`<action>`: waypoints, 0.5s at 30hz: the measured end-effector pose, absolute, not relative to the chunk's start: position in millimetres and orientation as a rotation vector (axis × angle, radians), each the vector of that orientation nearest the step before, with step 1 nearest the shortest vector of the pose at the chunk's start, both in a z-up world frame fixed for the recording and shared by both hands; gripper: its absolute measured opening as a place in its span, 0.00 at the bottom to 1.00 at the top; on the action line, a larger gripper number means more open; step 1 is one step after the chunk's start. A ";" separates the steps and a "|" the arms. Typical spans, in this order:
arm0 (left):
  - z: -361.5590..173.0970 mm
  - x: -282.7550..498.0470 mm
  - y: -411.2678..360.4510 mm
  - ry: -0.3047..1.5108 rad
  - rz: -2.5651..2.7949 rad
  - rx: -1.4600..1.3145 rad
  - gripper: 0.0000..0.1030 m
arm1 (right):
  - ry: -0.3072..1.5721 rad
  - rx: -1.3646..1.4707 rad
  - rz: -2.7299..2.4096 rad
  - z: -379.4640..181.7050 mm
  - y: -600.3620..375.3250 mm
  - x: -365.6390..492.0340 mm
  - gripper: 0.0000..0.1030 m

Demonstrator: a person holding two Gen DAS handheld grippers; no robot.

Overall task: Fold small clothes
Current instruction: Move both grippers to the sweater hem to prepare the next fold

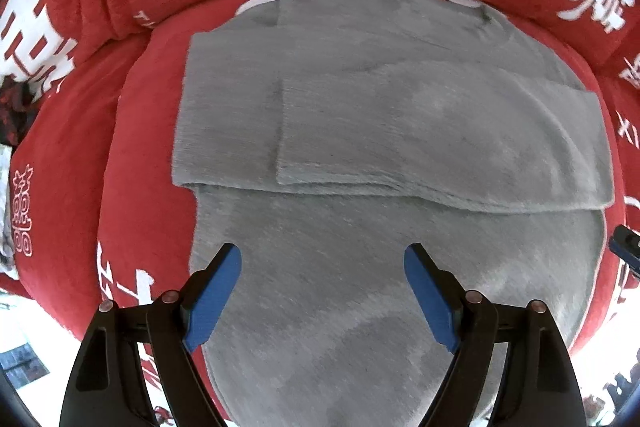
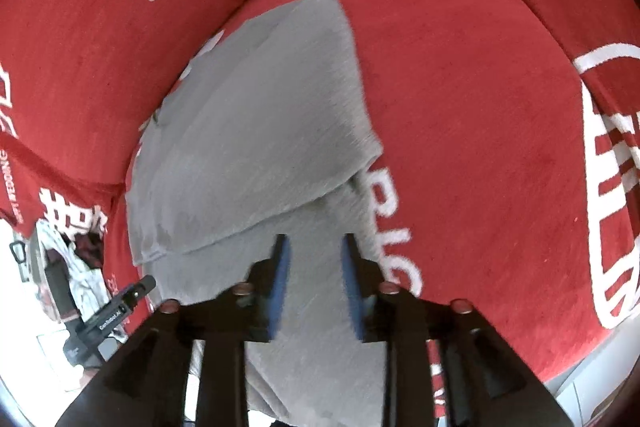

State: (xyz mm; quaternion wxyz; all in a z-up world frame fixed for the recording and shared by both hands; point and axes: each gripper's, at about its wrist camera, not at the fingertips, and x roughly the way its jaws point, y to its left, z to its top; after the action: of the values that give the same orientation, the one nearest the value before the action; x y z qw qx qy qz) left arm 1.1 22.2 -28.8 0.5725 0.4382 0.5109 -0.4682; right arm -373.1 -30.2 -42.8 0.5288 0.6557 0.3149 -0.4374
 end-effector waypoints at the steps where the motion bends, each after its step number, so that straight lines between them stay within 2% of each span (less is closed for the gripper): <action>1: -27.3 -1.6 22.5 1.196 -1.106 1.034 0.82 | 0.760 1.554 -1.042 -40.6 -29.2 -369.9 0.33; 3: -22.8 -8.9 23.8 1.184 -1.123 1.052 0.82 | 0.780 1.521 -1.036 -35.6 -27.2 -358.7 0.33; 7: -17.8 -20.6 27.3 1.205 -1.149 1.065 0.82 | 0.798 1.475 -1.007 -27.1 -25.5 -350.4 0.43; 12: -15.7 -24.2 32.4 1.201 -1.120 1.045 0.83 | 0.816 1.468 -0.967 -27.7 -24.6 -347.5 0.44; 15: -14.4 -22.8 37.4 1.230 -1.093 1.010 1.00 | 0.818 1.476 -0.949 -28.1 -23.4 -351.9 0.47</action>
State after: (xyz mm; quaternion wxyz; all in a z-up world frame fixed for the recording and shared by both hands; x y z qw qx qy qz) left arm -22.8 37.4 -14.4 0.5694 0.4300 0.5238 -0.4653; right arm -351.9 -23.4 -28.1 0.5668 0.6280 0.3482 -0.4038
